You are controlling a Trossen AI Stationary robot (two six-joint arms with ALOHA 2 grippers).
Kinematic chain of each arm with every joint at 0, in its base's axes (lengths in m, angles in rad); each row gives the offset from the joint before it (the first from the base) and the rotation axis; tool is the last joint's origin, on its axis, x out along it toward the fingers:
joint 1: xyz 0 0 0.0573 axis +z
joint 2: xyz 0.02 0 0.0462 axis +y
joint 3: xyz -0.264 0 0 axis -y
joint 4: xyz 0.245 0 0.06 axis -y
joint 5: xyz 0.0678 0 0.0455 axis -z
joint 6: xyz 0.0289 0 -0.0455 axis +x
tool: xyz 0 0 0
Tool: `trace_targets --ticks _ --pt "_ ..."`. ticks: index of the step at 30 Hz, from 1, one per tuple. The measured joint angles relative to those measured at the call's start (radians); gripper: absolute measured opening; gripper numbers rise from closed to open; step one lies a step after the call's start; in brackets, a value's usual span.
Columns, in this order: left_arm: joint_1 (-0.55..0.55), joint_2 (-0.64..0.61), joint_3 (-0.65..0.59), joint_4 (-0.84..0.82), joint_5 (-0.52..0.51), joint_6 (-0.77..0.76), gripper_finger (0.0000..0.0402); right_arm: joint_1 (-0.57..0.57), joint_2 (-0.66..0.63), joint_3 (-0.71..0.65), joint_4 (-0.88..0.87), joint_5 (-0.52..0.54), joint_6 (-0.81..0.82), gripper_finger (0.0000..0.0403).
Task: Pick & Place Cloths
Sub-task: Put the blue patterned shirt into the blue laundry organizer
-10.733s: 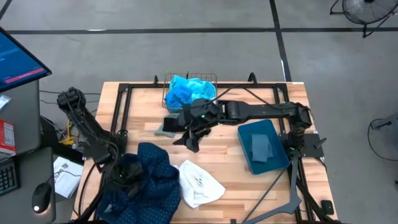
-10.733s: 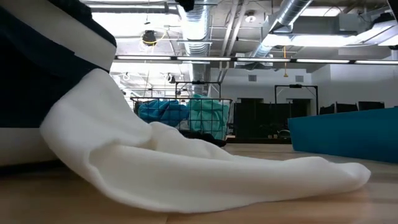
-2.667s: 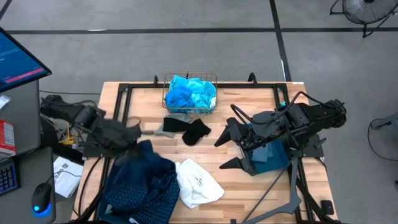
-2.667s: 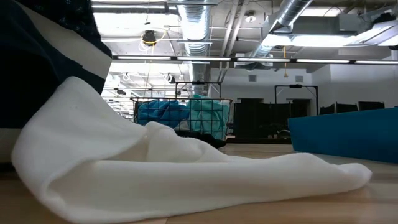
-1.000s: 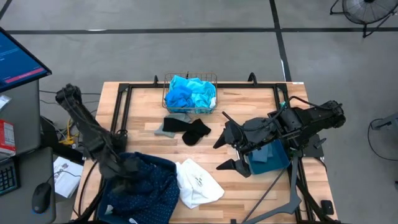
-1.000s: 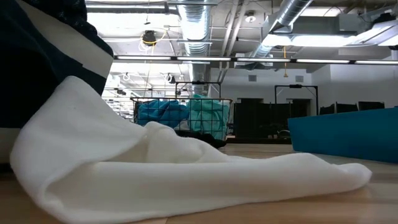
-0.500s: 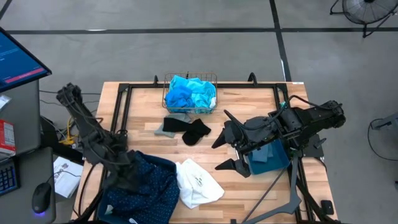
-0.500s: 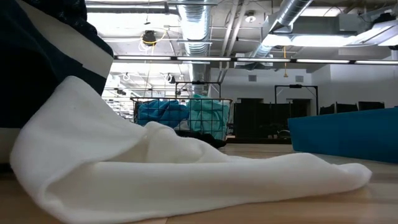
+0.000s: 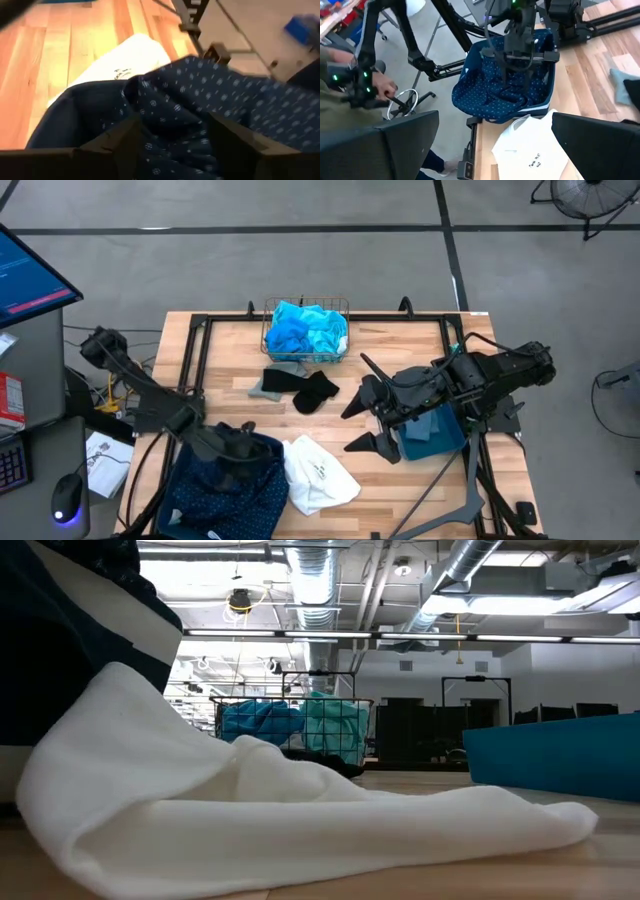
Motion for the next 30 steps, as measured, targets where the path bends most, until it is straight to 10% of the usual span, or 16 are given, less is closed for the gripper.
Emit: trace_targets --ticks 10,18,30 --pt "0.001 0.171 0.005 0.023 -0.047 0.011 0.0222 0.001 0.052 0.003 0.030 0.025 0.036 0.0379" --pt "0.006 0.094 0.069 -0.008 -0.029 -0.124 0.0027 -0.009 0.095 0.004 0.065 -0.024 -0.012 0.0379" --pt "-0.101 -0.173 0.236 -0.231 -0.115 -0.112 0.0000 -0.013 0.090 0.000 0.059 -0.031 -0.022 0.0379"
